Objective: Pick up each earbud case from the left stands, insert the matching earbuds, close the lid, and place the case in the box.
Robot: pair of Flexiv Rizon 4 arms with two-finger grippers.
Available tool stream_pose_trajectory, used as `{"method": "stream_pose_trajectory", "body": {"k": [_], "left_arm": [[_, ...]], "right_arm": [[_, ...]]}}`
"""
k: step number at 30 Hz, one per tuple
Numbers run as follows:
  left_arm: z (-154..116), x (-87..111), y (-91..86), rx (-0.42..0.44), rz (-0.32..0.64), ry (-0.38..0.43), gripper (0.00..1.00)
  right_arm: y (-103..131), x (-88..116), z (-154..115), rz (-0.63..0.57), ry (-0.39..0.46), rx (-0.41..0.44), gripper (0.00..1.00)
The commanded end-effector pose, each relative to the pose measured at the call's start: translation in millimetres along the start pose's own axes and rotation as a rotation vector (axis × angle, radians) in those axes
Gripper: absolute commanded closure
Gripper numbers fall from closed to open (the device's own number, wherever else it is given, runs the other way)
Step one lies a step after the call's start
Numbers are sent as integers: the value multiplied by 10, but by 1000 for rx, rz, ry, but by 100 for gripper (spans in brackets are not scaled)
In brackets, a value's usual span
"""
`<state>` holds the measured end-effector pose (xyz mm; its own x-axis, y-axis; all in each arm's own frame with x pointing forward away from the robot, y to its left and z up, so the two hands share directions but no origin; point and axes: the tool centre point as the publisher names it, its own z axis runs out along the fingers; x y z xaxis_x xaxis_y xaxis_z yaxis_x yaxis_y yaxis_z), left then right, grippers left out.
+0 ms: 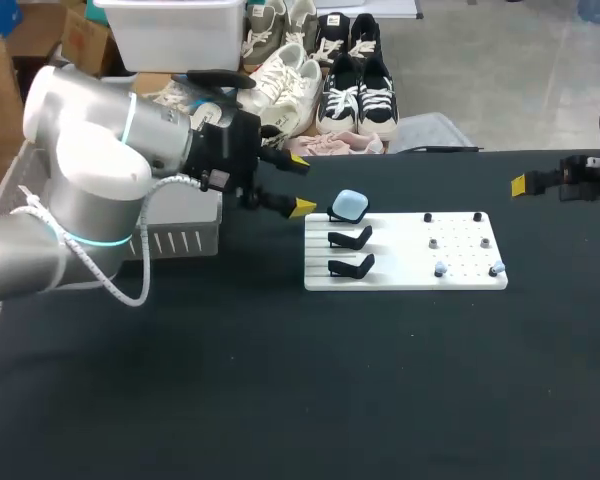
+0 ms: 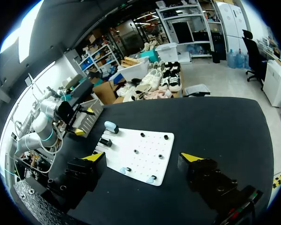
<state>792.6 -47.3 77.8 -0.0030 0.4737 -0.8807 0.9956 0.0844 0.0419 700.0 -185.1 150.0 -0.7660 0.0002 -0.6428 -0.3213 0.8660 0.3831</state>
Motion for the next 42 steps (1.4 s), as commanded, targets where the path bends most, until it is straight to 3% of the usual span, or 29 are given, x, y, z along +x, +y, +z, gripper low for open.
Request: {"method": "stream_pose_trajectory", "body": {"k": [1, 42], "left_arm": [[131, 16, 92, 19, -2, 9, 0], [521, 202, 141, 40, -76, 62, 0]], "right_arm": [[0, 0, 0, 0, 0, 0, 0], [0, 0, 0, 0, 0, 0, 0]]}}
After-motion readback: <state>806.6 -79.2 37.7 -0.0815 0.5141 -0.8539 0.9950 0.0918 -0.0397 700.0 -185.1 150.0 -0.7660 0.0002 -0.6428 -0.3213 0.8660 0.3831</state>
